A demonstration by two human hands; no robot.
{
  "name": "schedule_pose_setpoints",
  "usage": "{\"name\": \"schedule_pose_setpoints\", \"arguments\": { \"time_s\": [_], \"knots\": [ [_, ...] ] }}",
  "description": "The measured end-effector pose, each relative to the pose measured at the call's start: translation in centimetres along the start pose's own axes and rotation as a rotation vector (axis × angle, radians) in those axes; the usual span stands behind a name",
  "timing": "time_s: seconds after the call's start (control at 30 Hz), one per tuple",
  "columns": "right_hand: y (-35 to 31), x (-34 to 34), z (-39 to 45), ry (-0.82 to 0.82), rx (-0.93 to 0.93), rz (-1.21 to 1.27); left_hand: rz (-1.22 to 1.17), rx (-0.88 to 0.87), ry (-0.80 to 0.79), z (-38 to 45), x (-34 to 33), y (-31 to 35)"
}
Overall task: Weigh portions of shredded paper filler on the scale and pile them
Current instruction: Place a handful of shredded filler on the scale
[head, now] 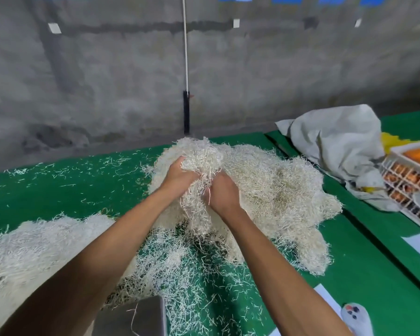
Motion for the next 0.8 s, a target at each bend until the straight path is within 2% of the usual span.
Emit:
{"name": "schedule_pose_setpoints", "arguments": {
  "time_s": [0.03, 0.1, 0.23, 0.33, 0.37, 0.47, 0.53, 0.57, 0.63, 0.67, 0.7, 0.8],
  "knots": [
    [0.1, 0.2, 0.1, -0.008, 0.012, -0.020, -0.003, 0.024, -0.010, 0.1, 0.0, -0.2],
    [2.3, 0.2, -0.5, -0.012, 0.023, -0.037, -0.018, 0.014, 0.074, 1.3, 2.0, 0.8],
    [3.9, -0.6, -1.6, 0.065, 0.101, -0.202, 0.018, -0.116, 0.214, 1.5, 4.0, 3.1],
    [0.7, -0.8, -1.1, 0.075, 0.086, -0.084, 0.046, -0.107, 0.042, 0.2, 0.7, 1.3],
    [0.4, -1.0, -1.2, 0.062, 0.103, -0.074, 0.059, -0.103, 0.030, 0.1, 0.7, 0.6],
    [2.9, -1.7, -1.5, 0.007, 0.125, -0.152, -0.054, -0.092, 0.312, 1.4, 6.3, 1.2],
    [3.4, -1.6, -1.5, 0.021, 0.118, -0.175, -0.049, -0.099, 0.391, 1.6, 7.7, 1.0],
    [2.4, -1.4, -1.3, 0.044, 0.122, -0.153, -0.039, -0.104, 0.346, 1.0, 6.8, 0.7],
    [0.3, -1.2, -0.9, 0.085, 0.170, -0.097, 0.077, -0.096, 0.115, 0.2, 3.5, -0.9],
    [0.2, -1.6, -1.1, 0.074, 0.205, -0.104, 0.151, -0.106, 0.048, -0.2, 3.6, -1.8],
    [1.4, -2.0, -1.1, 0.061, 0.194, -0.132, 0.191, -0.131, 0.082, -0.2, 5.3, -1.7],
    [10.0, -2.6, -1.3, -0.052, -0.052, -0.164, 0.318, -0.144, 0.437, 1.0, 15.6, -0.4]
  ]
}}
Point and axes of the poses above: each hand's wrist, its own z-axis towards the middle knuckle, its own x-axis out of the back of the hand, y = z × x, the point moved 6 cm from there along z, towards the middle knuckle, and after that the axes turned 14 degrees about -z, right-handed, at the moved point
